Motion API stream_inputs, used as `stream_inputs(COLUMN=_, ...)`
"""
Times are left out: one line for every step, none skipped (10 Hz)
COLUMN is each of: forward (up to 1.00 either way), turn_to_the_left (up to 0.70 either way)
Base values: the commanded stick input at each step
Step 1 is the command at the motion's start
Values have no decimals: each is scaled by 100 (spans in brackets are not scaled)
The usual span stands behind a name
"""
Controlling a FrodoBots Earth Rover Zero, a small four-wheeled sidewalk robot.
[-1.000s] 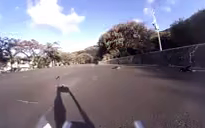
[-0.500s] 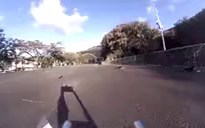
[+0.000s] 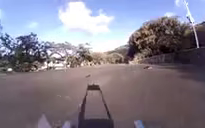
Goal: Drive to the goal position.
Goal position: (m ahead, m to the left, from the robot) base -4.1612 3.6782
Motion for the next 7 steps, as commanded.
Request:
stream_inputs(forward=5, turn_to_the_left=50)
stream_inputs(forward=5, turn_to_the_left=50)
stream_inputs(forward=5, turn_to_the_left=50)
stream_inputs(forward=5, turn_to_the_left=50)
stream_inputs(forward=5, turn_to_the_left=50)
stream_inputs(forward=5, turn_to_the_left=50)
stream_inputs(forward=5, turn_to_the_left=50)
